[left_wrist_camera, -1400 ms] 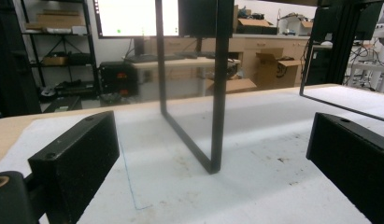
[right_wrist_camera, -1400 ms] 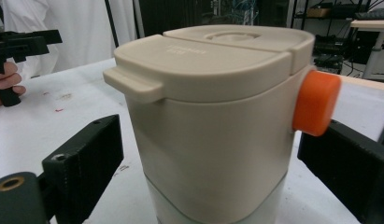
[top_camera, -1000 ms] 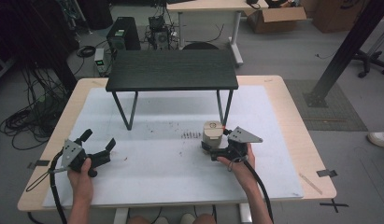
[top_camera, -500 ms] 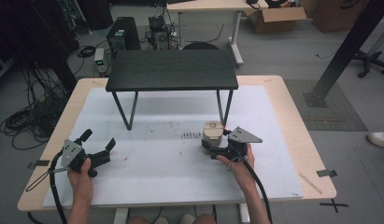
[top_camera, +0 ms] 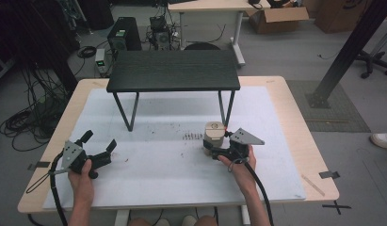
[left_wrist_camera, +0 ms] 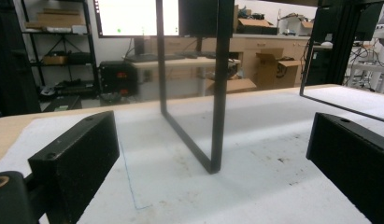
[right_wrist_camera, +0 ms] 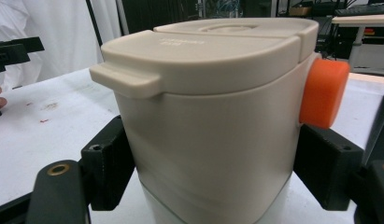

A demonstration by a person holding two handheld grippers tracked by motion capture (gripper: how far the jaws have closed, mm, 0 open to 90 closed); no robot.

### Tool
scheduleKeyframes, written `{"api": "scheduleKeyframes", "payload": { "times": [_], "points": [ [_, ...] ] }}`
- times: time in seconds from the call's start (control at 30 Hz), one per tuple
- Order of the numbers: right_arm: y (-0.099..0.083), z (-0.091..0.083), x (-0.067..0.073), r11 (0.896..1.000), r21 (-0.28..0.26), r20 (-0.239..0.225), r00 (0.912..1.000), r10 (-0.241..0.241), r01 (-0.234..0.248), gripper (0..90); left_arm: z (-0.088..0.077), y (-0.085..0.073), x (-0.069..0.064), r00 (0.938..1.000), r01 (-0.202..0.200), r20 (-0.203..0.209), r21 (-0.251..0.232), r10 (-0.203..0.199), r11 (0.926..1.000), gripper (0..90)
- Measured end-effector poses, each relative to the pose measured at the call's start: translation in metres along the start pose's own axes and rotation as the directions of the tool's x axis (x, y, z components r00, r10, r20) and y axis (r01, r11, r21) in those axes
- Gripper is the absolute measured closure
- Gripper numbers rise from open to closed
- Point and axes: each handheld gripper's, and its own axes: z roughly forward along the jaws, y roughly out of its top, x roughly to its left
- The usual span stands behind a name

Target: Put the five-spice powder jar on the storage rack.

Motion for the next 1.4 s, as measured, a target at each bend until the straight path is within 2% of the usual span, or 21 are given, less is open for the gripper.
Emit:
{"api": "scheduleKeyframes", "payload": {
  "times": [0.33,0.93,1.4],
  "points": [
    [0.001,-0.001,0.001,1.000,0.010,0.003,0.9997,-0.024,0.024,23.0,0.000,0.000,0.000,1.0000,0.001,0.000,-0.001,-0.001,1.0000,2.9],
    [0.003,-0.002,0.000,1.000,0.014,0.006,0.9998,-0.019,0.018,23.4,0.000,0.000,0.000,1.0000,-0.001,0.001,-0.001,0.001,1.0000,2.9],
    [0.016,-0.006,0.002,0.999,0.007,0.015,0.9992,-0.037,0.037,23.6,0.000,0.000,0.000,1.0000,-0.001,0.000,-0.002,0.001,1.0000,2.9]
  ]
}}
